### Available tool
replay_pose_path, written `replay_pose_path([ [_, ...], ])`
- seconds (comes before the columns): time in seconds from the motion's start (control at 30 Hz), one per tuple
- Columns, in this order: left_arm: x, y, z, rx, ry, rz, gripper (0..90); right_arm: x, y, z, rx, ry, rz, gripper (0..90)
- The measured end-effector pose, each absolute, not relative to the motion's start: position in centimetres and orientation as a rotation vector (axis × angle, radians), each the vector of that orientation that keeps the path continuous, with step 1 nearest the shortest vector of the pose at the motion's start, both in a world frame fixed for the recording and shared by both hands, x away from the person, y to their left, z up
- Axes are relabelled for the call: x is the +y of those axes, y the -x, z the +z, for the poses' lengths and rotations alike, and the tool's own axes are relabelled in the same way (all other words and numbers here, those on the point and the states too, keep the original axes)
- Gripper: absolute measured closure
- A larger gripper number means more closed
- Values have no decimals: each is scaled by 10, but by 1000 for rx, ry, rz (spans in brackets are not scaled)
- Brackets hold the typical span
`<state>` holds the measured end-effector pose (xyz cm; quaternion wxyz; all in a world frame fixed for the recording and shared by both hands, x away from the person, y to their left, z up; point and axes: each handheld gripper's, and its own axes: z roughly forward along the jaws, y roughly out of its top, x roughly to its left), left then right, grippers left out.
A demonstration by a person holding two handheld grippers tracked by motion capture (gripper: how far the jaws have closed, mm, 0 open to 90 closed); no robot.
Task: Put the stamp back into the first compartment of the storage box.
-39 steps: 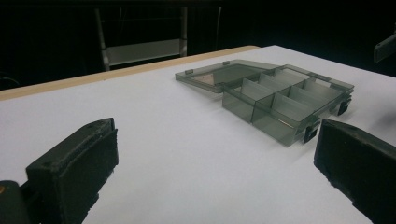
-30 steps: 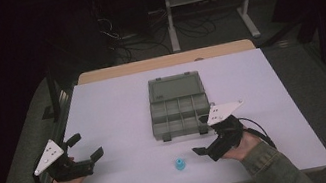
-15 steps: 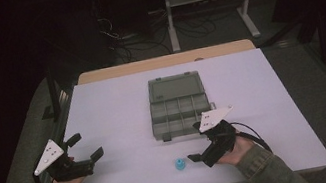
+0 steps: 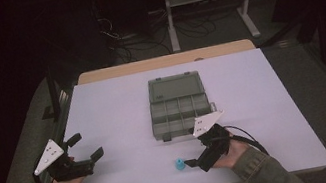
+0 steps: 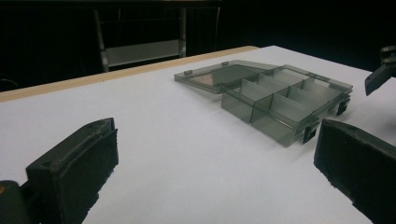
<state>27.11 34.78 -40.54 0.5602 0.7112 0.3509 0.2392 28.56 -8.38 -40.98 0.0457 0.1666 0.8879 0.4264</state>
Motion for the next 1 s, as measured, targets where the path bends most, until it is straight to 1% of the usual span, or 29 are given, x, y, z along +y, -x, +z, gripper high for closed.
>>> replay_pose_path([
  [0.83,348,-271,-405,824,-1678,568,0,-54,-283,-425,2820,-389,1212,0],
  [0.87,348,-271,-405,824,-1675,567,0,-53,-284,-425,2824,-386,1199,25],
  [0.9,348,-271,-405,824,-1678,567,0,-53,-284,-425,2824,-386,1199,25],
  [1.0,349,-270,-405,822,-1682,569,0,-53,-285,-426,2831,-357,1214,73],
])
